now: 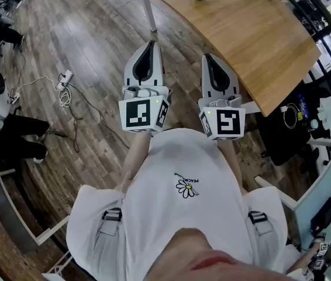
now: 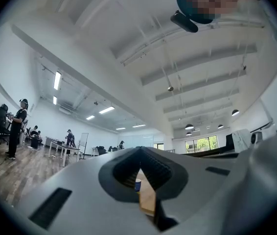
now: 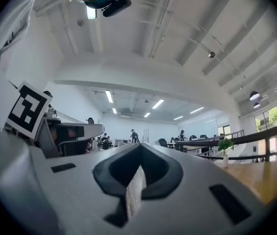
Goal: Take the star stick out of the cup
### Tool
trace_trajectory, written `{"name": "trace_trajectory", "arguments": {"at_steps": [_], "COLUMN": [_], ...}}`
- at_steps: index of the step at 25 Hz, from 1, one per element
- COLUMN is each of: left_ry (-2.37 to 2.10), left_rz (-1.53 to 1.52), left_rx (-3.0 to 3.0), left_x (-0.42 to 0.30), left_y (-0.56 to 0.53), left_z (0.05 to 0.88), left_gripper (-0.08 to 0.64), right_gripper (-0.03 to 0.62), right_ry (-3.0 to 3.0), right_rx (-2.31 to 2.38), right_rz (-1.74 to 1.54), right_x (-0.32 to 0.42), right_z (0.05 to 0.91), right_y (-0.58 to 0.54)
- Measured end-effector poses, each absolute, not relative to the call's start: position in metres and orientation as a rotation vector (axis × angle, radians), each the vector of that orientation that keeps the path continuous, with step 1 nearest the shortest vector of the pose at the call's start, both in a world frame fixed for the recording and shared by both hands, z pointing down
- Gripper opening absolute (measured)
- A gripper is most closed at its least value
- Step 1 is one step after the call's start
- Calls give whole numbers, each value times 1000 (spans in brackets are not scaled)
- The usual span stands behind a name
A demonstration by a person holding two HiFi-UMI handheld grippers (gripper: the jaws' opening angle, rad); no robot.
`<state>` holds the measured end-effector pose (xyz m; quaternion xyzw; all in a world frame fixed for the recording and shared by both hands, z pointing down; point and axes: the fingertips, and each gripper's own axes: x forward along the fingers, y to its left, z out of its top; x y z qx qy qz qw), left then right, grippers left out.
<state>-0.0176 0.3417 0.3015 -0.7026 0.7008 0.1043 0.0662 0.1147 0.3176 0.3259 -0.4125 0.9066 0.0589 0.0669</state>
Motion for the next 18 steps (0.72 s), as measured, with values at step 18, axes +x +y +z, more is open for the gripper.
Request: {"name": "trace_trajectory", "arguments": {"at_steps": [18], "left_ry": [2054], "left_rz": [451], "left_rx": [-2263], "left_x": [-1], "left_y": [280], "left_z": [316], "left_gripper": [15], "right_gripper": [6], "right_ry": [2707], "right_rx": [-1172], "right_rz": [186], "right_x": [99], "right_z": [315], "right_y": [291]}}
